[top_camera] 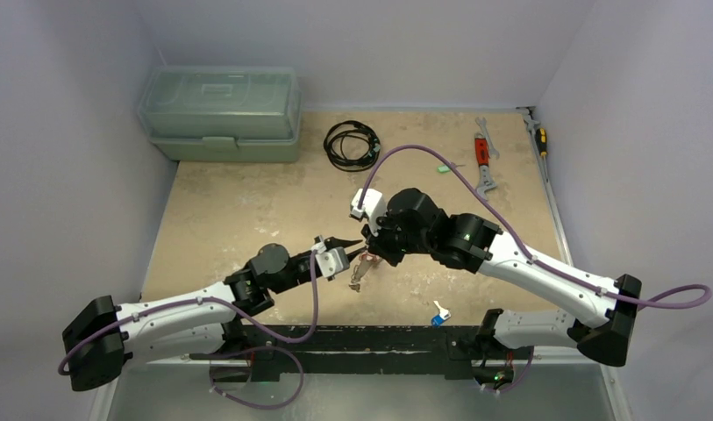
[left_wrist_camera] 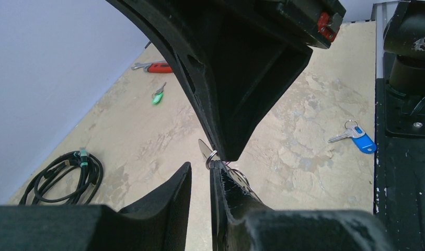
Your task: Put the keys on the keyring
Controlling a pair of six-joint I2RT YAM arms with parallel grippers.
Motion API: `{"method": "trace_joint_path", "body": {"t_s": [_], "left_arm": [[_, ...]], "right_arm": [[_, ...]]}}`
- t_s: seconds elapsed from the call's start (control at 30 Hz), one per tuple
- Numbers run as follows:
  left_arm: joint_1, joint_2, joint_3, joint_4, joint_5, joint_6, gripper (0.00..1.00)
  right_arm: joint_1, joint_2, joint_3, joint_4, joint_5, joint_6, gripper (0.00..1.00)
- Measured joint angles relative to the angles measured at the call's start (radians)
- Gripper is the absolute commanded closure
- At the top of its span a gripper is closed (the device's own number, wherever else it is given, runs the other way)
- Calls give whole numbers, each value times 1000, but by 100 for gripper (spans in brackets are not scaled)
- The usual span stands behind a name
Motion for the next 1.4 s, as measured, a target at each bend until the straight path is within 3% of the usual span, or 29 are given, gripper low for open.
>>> {"method": "trace_joint_path", "body": {"t_s": [0.7,1.4], "left_arm": [[0,-44,-52,138,84,-35,75],[13,74,-3,185,270,-33,91]], "right_arm": [[7,-58,2,-14,-67,-5,100],[1,-103,3,-98,-90,-53,100]]}}
